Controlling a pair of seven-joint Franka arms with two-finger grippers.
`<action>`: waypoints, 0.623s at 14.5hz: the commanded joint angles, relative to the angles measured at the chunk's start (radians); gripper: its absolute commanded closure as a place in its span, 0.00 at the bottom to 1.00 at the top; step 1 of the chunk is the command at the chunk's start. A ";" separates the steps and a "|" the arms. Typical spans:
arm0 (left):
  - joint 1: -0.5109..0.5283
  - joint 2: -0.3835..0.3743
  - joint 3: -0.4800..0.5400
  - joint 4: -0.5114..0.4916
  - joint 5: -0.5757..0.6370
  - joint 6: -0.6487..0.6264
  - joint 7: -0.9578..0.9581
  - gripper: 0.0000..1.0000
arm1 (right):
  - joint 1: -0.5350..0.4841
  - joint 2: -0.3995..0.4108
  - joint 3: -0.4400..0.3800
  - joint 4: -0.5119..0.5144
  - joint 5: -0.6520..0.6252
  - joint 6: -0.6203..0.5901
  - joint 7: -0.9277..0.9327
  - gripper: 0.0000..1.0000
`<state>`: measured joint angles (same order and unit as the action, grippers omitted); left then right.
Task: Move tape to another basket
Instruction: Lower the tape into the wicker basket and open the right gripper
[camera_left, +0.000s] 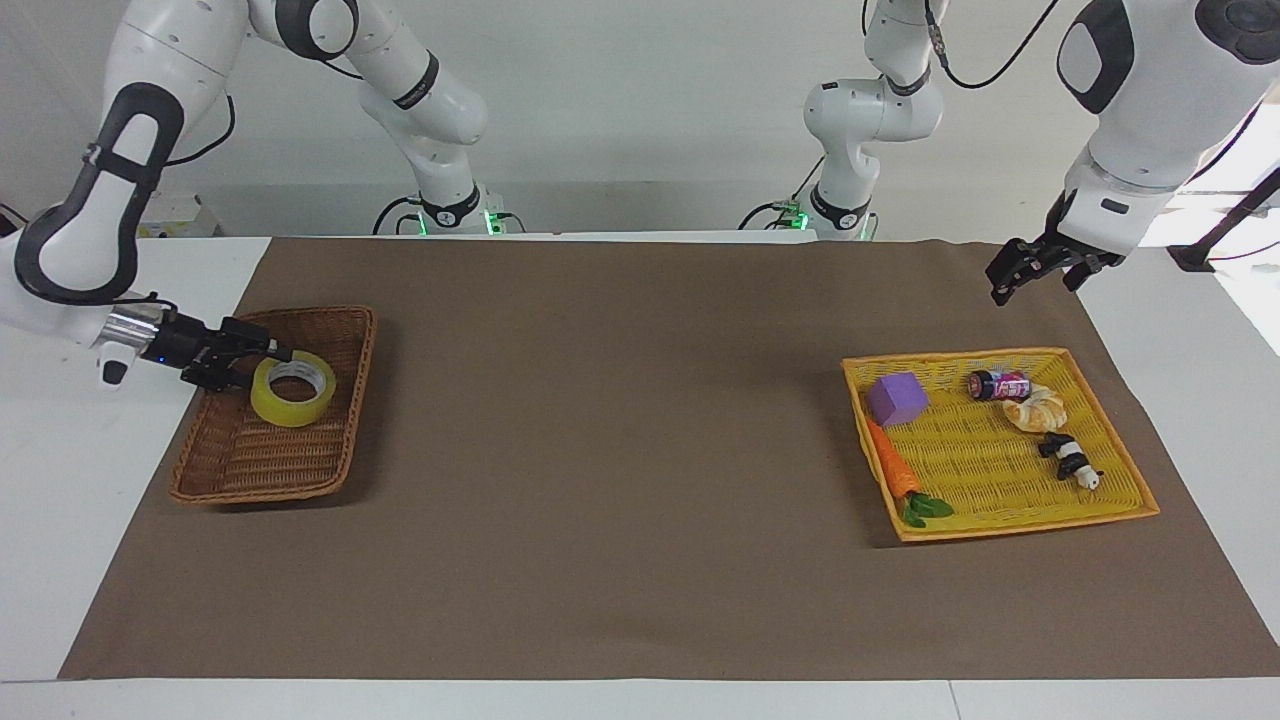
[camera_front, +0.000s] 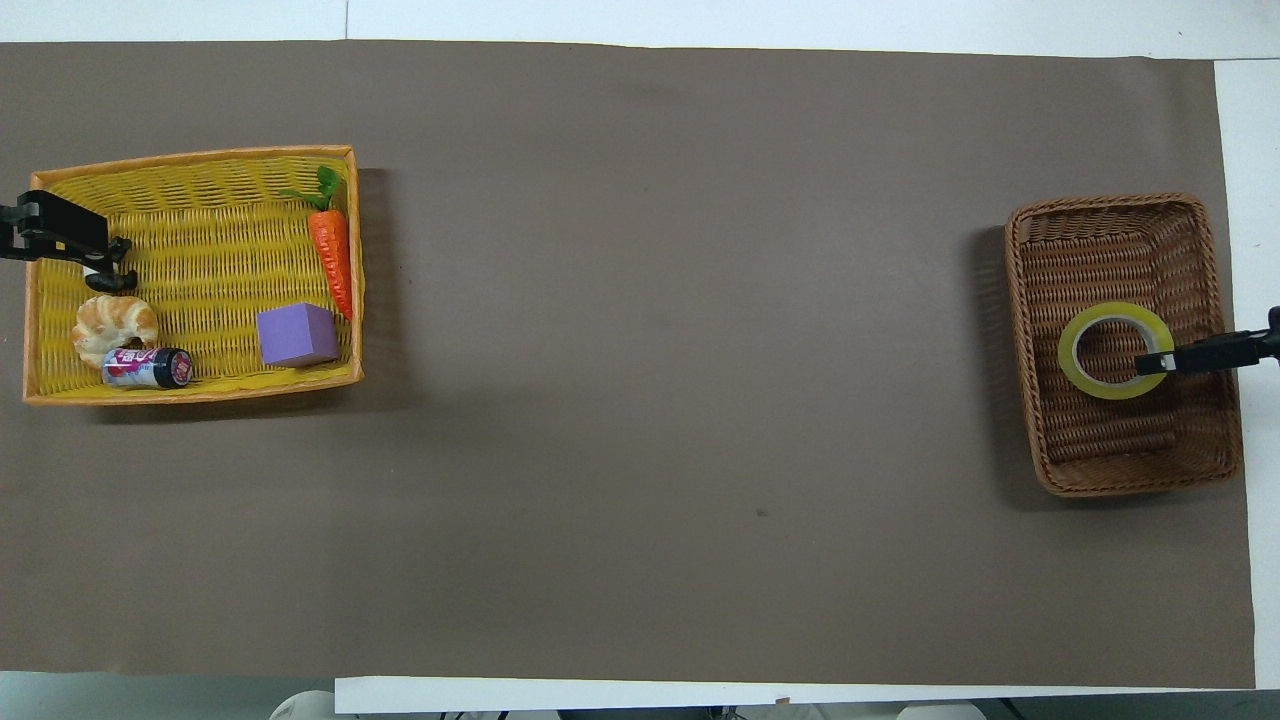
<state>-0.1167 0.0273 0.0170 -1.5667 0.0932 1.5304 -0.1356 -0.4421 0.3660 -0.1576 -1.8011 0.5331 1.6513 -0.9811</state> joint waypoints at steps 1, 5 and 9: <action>0.035 -0.021 -0.023 -0.018 0.004 -0.018 0.030 0.00 | 0.035 -0.054 0.012 0.002 -0.089 0.071 -0.014 0.00; 0.041 -0.023 -0.022 -0.006 -0.024 -0.026 0.024 0.00 | 0.150 -0.177 0.010 0.003 -0.269 0.140 0.060 0.00; 0.089 -0.023 -0.008 -0.001 -0.122 -0.033 0.019 0.00 | 0.255 -0.298 0.012 0.046 -0.430 0.098 0.365 0.00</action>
<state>-0.0536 0.0208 0.0126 -1.5648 0.0044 1.5178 -0.1211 -0.2224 0.1325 -0.1531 -1.7508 0.1846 1.7678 -0.7634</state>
